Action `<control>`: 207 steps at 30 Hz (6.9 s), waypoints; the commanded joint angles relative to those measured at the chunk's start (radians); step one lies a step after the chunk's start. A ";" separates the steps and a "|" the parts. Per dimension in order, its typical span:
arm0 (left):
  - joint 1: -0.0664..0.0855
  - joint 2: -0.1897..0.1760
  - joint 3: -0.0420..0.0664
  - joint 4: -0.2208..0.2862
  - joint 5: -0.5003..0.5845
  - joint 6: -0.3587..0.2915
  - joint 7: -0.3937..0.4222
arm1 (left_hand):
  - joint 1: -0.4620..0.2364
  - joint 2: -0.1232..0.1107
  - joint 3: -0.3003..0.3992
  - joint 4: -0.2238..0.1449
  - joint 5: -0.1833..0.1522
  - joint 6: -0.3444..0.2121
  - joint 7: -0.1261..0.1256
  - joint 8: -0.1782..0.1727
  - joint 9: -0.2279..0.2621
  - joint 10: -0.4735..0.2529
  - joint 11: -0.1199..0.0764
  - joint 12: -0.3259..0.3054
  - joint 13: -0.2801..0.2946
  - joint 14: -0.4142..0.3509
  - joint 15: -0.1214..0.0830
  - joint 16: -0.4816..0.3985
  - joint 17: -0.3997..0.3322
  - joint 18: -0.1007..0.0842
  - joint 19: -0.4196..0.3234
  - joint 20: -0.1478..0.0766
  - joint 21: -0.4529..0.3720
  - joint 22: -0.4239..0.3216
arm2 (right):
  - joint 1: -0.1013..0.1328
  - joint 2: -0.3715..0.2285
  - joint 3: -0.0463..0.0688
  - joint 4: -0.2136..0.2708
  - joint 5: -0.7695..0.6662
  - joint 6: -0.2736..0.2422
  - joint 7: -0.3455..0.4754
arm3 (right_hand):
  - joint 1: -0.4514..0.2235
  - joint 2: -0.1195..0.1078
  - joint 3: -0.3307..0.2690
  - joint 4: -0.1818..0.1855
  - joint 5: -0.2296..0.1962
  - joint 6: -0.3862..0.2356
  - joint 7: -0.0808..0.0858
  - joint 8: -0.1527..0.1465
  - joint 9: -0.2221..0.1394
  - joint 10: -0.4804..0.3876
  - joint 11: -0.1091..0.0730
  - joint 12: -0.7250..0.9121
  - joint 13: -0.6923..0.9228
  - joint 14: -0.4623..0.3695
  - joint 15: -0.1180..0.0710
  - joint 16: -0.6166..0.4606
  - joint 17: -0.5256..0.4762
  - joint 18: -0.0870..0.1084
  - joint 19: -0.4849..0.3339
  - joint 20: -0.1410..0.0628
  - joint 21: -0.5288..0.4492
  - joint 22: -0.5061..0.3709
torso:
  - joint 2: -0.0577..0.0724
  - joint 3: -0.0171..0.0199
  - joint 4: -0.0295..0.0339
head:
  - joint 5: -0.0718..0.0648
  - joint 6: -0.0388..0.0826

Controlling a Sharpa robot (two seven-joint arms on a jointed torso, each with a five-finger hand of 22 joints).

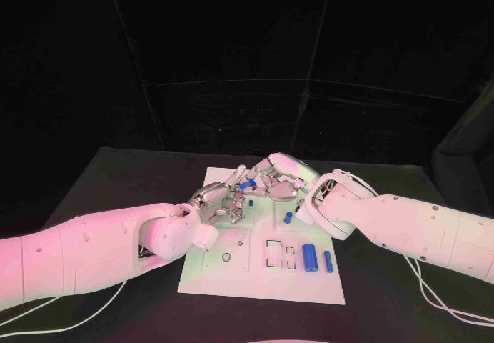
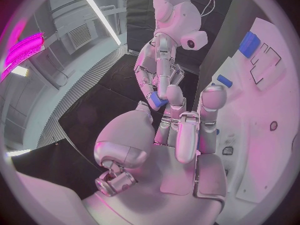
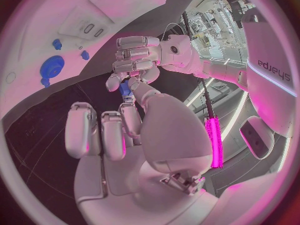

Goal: Assemble the parts on the task board

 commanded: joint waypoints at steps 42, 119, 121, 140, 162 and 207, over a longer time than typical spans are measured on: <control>0.001 -0.020 0.002 0.009 0.045 -0.009 0.058 | 0.068 0.019 0.006 -0.017 -0.004 0.030 -0.013 0.017 0.005 0.031 -0.012 0.031 0.040 0.083 -0.017 0.015 0.167 -0.013 0.021 -0.012 0.033 0.044 | 0.000 -0.020 -0.001 0.000 -0.007 -0.021 -0.033 | 0.000 0.001 -0.006 -0.003 0.004 0.007 0.001 0.028 0.012 -0.003 0.005 0.000 0.006 0.074 0.003 0.003 0.132 -0.015 0.000 0.003 0.002 0.000 | 0.001 0.0006 0.0002 | -0.005 -0.004; 0.125 -0.250 0.002 0.041 -0.031 -0.080 0.150 | 0.185 -0.017 -0.039 -0.113 -0.004 -0.012 0.028 -0.010 -0.003 -0.181 0.033 -0.265 -0.205 -0.120 0.023 -0.315 -0.399 0.037 -0.214 0.027 -0.239 -0.304 | 0.082 0.152 -0.078 -0.112 -0.646 0.389 -0.362 | -0.007 0.015 -0.029 -0.005 -0.022 0.015 -0.013 0.044 0.015 -0.009 -0.005 -0.015 -0.005 0.072 -0.004 -0.002 0.125 -0.014 -0.003 -0.001 0.000 -0.003 | 0.001 -0.0010 0.0036 | 0.026 -0.061; 0.125 -0.251 0.002 0.046 -0.031 -0.078 0.152 | 0.187 -0.015 -0.038 -0.115 -0.004 -0.011 0.028 -0.010 -0.003 -0.181 0.033 -0.268 -0.208 -0.121 0.023 -0.317 -0.401 0.037 -0.214 0.027 -0.241 -0.305 | 0.082 0.164 -0.084 -0.123 -0.648 0.383 -0.358 | -0.007 0.016 -0.029 -0.005 -0.022 0.015 -0.013 0.044 0.015 -0.009 -0.005 -0.015 -0.005 0.072 -0.004 -0.002 0.125 -0.014 -0.003 -0.001 0.000 -0.003 | 0.003 0.0000 0.0031 | 0.028 -0.063; 0.126 -0.244 0.002 0.043 -0.029 -0.075 0.147 | 0.191 -0.011 -0.037 -0.117 -0.004 -0.011 0.028 -0.009 -0.003 -0.180 0.034 -0.274 -0.215 -0.120 0.023 -0.318 -0.402 0.038 -0.212 0.028 -0.246 -0.309 | 0.078 0.208 -0.096 -0.167 -0.631 0.328 -0.315 | -0.008 0.012 -0.033 -0.007 -0.022 -0.001 -0.008 0.037 0.011 -0.014 -0.002 -0.022 -0.009 0.071 -0.003 -0.006 0.120 -0.014 -0.005 -0.001 -0.002 -0.006 | 0.002 0.0029 0.0001 | 0.039 -0.075; 0.126 -0.240 0.001 0.040 -0.029 -0.088 0.135 | 0.193 -0.012 -0.039 -0.119 -0.004 -0.012 0.029 -0.009 -0.003 -0.180 0.034 -0.277 -0.219 -0.117 0.024 -0.317 -0.399 0.038 -0.210 0.028 -0.248 -0.311 | 0.078 0.233 -0.104 -0.166 -0.709 0.374 -0.398 | -0.008 0.004 -0.039 -0.013 -0.022 -0.012 -0.002 0.030 0.006 -0.025 0.002 -0.037 -0.020 0.069 0.001 -0.011 0.113 -0.015 0.000 0.002 0.000 0.000 | 0.002 0.0016 0.0021 | 0.037 -0.088; 0.126 -0.235 0.001 0.033 -0.029 -0.081 0.123 | 0.195 -0.015 -0.042 -0.122 -0.004 -0.015 0.030 -0.010 -0.004 -0.179 0.035 -0.281 -0.224 -0.113 0.024 -0.313 -0.394 0.038 -0.206 0.028 -0.250 -0.313 | 0.078 0.245 -0.115 -0.154 -0.765 0.380 -0.416 | -0.044 -0.045 -0.072 -0.002 -0.016 -0.035 0.009 0.008 -0.006 -0.034 0.011 -0.050 -0.030 0.066 0.008 -0.022 0.099 -0.014 -0.002 0.008 -0.003 -0.004 | 0.002 0.0019 0.0008 | 0.040 -0.095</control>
